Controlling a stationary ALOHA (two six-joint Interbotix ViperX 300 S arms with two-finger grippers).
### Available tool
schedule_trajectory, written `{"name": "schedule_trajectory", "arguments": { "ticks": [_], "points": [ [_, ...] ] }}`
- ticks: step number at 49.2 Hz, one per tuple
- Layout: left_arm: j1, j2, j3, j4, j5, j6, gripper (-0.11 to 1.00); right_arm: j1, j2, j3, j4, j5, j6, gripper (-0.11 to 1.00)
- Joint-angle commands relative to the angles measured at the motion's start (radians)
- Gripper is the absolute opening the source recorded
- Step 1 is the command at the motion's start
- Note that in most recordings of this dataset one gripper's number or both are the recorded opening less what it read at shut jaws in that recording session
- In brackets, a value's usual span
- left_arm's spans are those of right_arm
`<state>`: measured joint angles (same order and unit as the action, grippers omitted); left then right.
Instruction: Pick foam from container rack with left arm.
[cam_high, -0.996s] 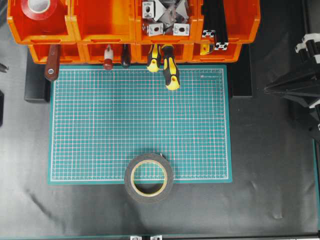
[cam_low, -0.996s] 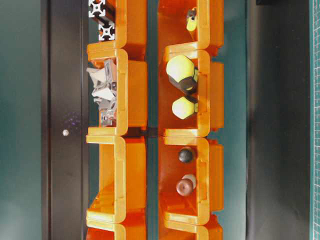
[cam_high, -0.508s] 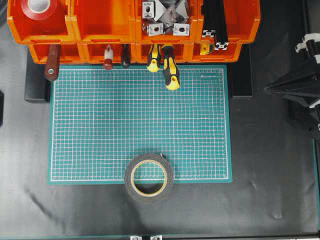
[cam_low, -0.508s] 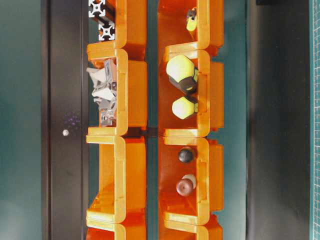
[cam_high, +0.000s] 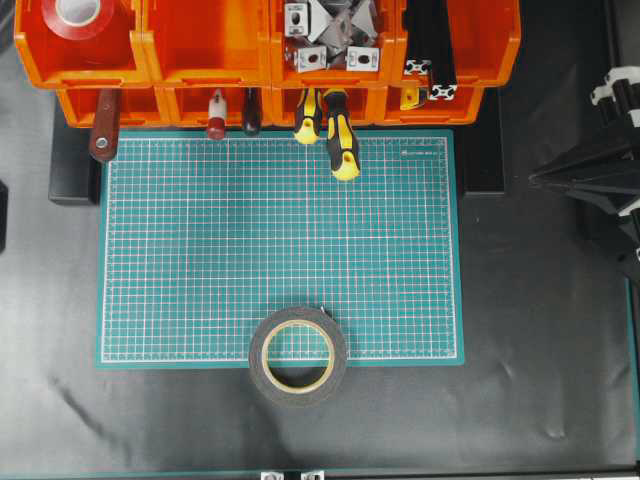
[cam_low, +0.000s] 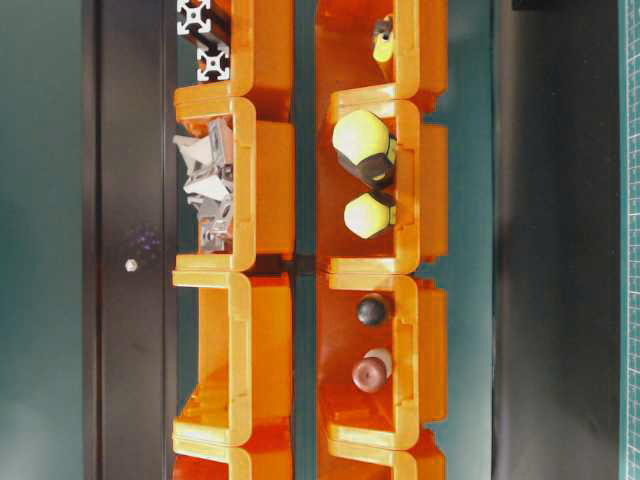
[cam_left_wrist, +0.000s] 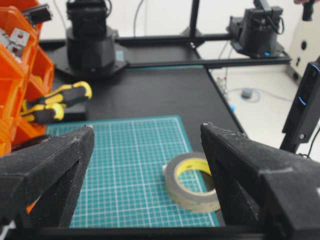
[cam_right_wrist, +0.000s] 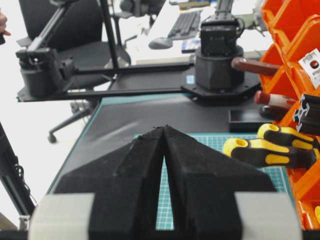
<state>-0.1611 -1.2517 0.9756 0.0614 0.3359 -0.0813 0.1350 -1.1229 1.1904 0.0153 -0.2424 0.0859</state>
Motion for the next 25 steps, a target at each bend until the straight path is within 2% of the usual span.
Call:
{"name": "schedule_trajectory", "arguments": {
  "ticks": [1, 25],
  "points": [
    [0.000, 0.009, -0.008, 0.003, -0.011, 0.002, 0.83, 0.002, 0.006, -0.014, -0.003, -0.012, -0.002, 0.00],
    [0.000, 0.006, -0.006, 0.003, -0.011, -0.005, 0.83, 0.002, 0.009, -0.012, -0.003, -0.008, 0.002, 0.00]
  ]
}}
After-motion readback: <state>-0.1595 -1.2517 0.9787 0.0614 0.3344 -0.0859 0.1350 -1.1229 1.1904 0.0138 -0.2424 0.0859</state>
